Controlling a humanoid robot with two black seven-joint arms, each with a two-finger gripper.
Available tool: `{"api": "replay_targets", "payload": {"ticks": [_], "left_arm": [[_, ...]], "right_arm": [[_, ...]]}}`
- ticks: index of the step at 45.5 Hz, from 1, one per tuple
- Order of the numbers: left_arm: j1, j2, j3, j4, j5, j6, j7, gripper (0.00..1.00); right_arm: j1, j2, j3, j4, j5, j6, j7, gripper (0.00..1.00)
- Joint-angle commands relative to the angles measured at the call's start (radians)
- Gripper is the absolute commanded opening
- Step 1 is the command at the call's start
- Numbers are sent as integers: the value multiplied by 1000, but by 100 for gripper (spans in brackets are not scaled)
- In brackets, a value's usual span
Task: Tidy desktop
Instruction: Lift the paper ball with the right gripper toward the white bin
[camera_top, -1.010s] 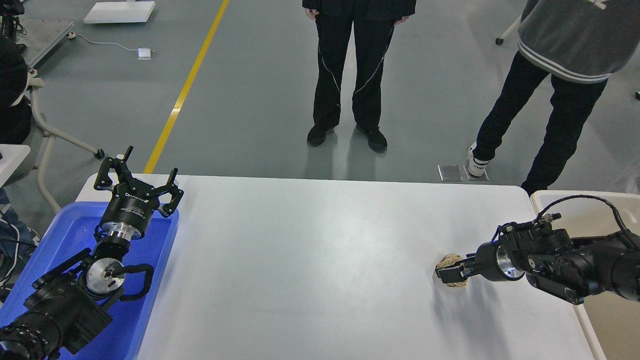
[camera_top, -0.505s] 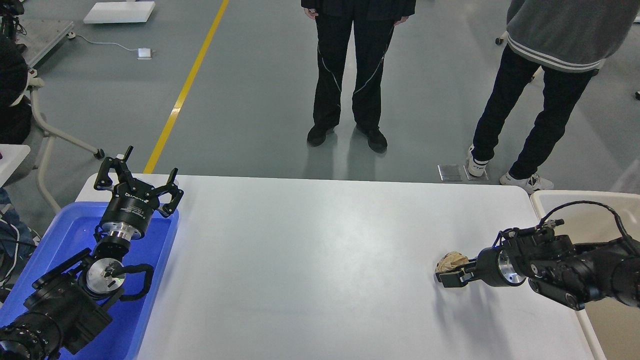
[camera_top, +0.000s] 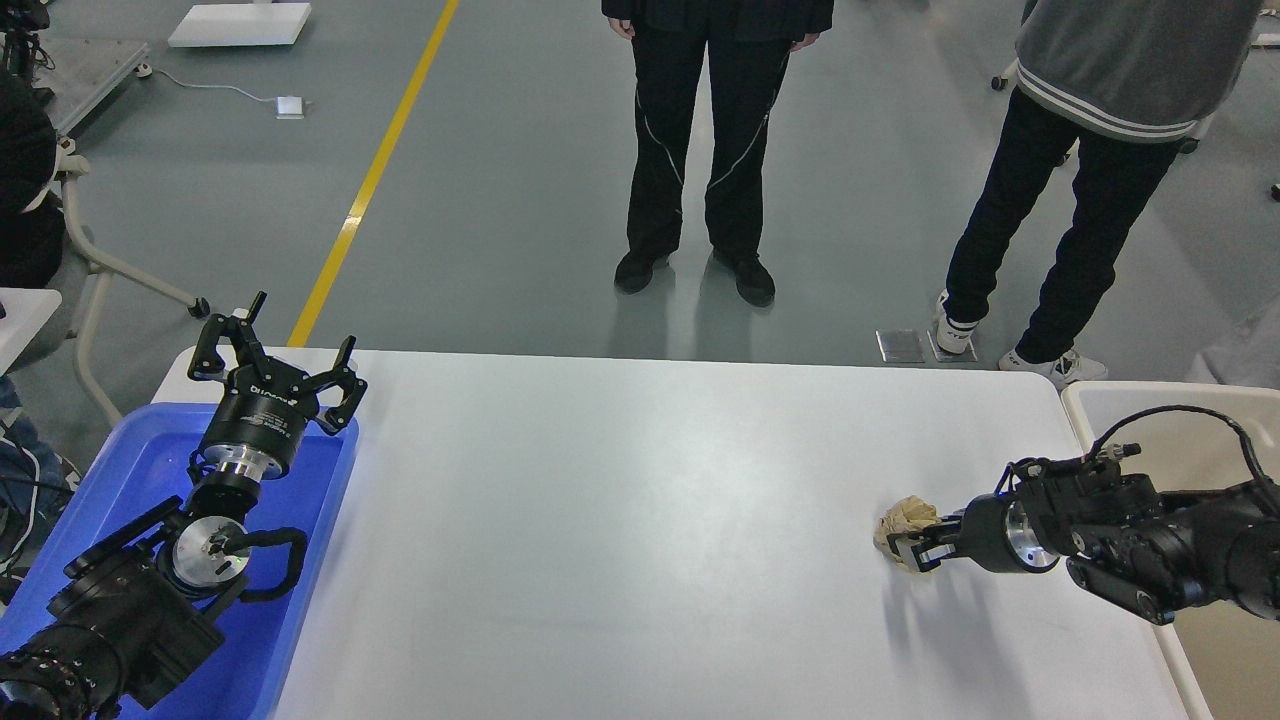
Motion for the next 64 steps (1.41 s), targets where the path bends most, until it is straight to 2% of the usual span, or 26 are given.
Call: {"api": "replay_targets", "payload": {"ticks": [1,9,17,25,31,36,44,48,54,64], "left_arm": [[0,0,0,0,0,0,0,100],[0,0,0,0,0,0,0,100],[0,0,0,0,0,0,0,100],[0,0,0,0,0,0,0,100],[0,0,0,0,0,0,0,100],[0,0,0,0,0,0,0,100],[0,0,0,2,0,0,0,100],[0,0,0,0,0,0,0,100],[0,0,0,0,0,0,0,100],[0,0,0,0,0,0,0,100]], "right_arm": [[10,-6,8,-13,7,-4,2,0],[27,-30,67,20,73,1,10,0],[65,-133,127,146,86,2,37,0],[137,-259,142,283,191,7,54,0],[210,-340,143,344,267,49,86,0],[280,-397,174,356,320,120,96,0],[346,-480,335,350,380,290,94,0],[376,-509,383,346,418,341,93,0],[424,-523,389,340,442,375,91,0],[418,-540,397,300,443,372,91,0]]}}
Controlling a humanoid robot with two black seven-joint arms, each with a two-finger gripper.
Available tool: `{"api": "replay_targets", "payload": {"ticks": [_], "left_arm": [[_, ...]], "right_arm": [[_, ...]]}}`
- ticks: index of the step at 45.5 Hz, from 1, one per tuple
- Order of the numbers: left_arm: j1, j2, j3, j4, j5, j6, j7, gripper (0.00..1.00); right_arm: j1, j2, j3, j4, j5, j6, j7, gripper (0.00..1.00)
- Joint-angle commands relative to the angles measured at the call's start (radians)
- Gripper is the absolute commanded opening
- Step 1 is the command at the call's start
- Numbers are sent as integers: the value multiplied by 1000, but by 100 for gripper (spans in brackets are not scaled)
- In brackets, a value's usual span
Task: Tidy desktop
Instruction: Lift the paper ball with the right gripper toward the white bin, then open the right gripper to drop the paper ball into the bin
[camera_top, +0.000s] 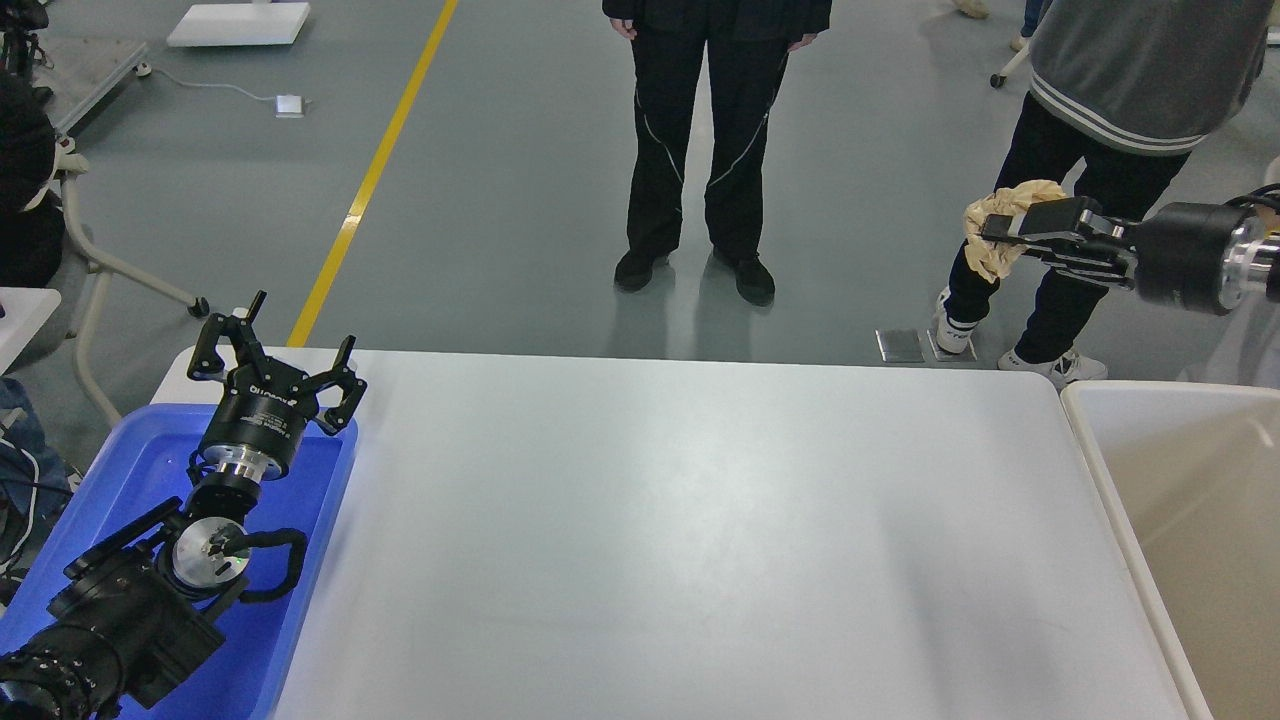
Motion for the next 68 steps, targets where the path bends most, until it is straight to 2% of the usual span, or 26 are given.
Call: {"api": "replay_targets", "payload": {"ticks": [1,8,19,23,27,33,36,43,46,47,52,68], "left_arm": [[0,0,0,0,0,0,0,100],[0,0,0,0,0,0,0,100],[0,0,0,0,0,0,0,100],[0,0,0,0,0,0,0,100],[0,0,0,0,0,0,0,100],[0,0,0,0,0,0,0,100],[0,0,0,1,0,0,0,100],[0,0,0,0,0,0,0,100],[0,0,0,0,0,0,0,100],[0,0,0,0,0,0,0,100],[0,0,0,0,0,0,0,100],[0,0,0,0,0,0,0,100]], "right_arm": [[24,-31,32,-55,28,32,1,0],[-15,-3,28,-255,152,32,-4,0],[-102,127,16,-663,280,35,-13,0],[-143,159,16,-769,318,29,-42,0],[-186,192,14,-858,349,18,-129,0],[-259,230,25,-941,358,-46,-332,0],[-283,233,28,-945,358,-103,-405,0],[-346,254,31,-950,360,-264,-494,0],[-381,268,31,-950,363,-339,-516,0],[-413,277,31,-950,376,-392,-525,0],[-475,308,31,-950,435,-467,-537,0],[-659,406,54,-947,550,-517,-536,0]]}}
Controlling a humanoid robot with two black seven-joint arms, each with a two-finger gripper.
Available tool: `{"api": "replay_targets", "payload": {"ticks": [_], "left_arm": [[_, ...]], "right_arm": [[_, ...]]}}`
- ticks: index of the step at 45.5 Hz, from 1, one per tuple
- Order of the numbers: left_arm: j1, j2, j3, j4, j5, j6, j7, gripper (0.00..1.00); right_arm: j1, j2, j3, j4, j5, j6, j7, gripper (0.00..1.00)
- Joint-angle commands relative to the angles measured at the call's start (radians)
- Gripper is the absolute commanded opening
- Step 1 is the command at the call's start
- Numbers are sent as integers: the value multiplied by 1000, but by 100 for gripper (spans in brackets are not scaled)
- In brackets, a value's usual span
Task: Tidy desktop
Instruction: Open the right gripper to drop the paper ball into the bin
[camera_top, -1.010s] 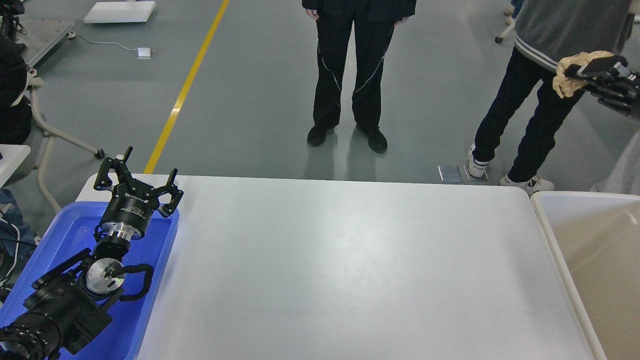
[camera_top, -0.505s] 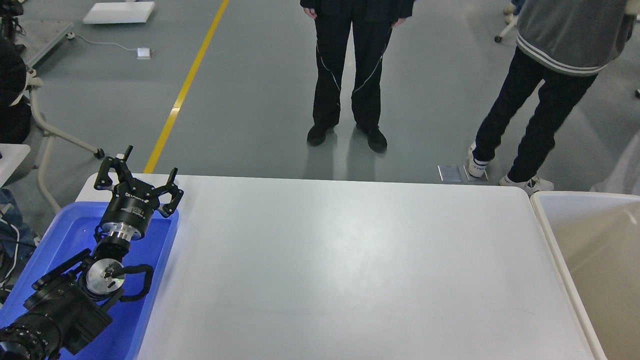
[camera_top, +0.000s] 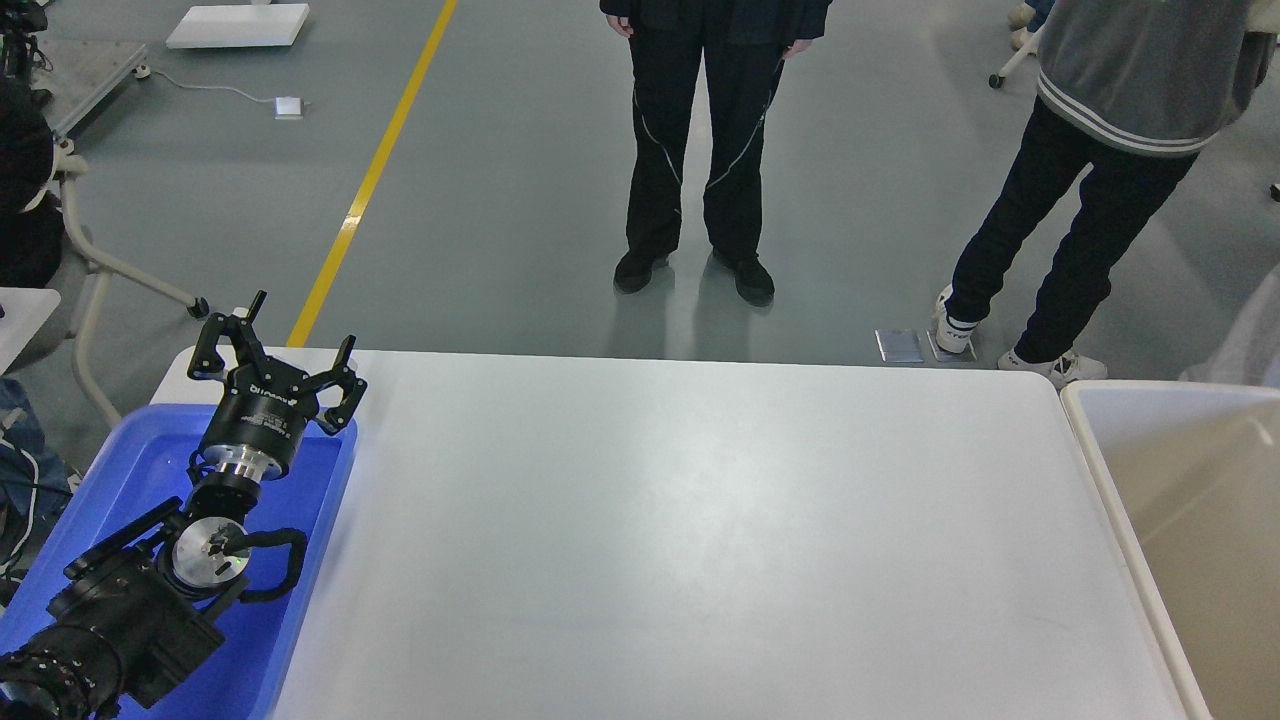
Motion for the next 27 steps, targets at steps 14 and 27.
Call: {"api": "replay_targets", "payload": {"ticks": [14,27], "left_arm": [[0,0,0,0,0,0,0,100],[0,0,0,0,0,0,0,100]], "right_arm": [[-217,128,53,-1,70,-58,-17,0],[-250,156,53,-1,70,-58,-17,0]]}}
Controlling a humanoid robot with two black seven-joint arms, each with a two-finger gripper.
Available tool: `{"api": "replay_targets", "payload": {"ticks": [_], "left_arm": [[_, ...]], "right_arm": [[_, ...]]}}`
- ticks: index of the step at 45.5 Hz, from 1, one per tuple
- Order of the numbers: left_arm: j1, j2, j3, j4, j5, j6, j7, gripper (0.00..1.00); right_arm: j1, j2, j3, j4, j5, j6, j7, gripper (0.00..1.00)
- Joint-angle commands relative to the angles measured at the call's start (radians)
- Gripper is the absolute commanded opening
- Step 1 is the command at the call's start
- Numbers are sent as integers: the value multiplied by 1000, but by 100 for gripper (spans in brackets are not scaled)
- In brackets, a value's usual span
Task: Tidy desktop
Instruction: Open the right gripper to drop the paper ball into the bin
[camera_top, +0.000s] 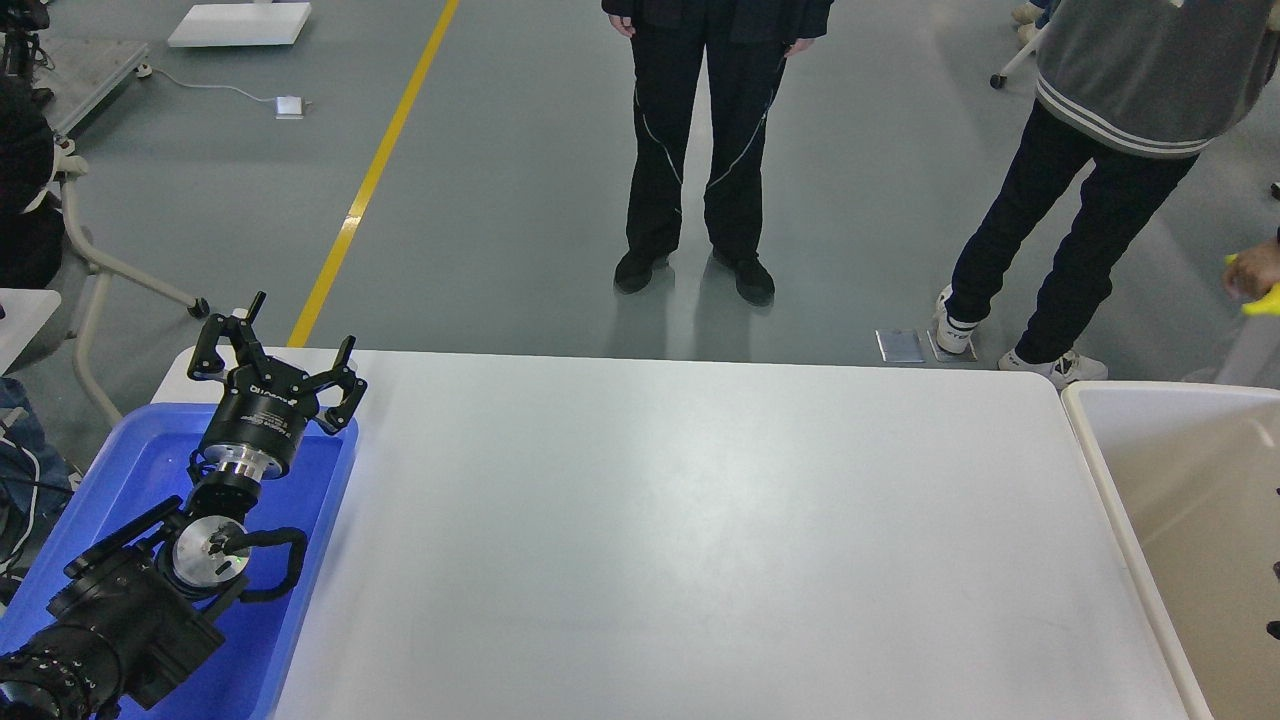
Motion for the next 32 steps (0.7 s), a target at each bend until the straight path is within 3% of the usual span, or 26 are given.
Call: {"api": "replay_targets", "payload": {"ticks": [1,6,7,14,23,32], "left_arm": [[0,0,0,0,0,0,0,100],[0,0,0,0,0,0,0,100],[0,0,0,0,0,0,0,100],[0,0,0,1,0,0,0,100],[0,0,0,1,0,0,0,100],[0,0,0,1,0,0,0,100]], "right_arm": [[-41,30,4,0,5,-3,-1,0],[-43,30,4,1,5,-19,0,1],[-43,30,4,3,5,-22,0,5],[-43,29,3,3,3,-39,0,57],[-31,24,4,8,3,-37,2,98],[-17,19,4,11,3,-26,2,99]]}}
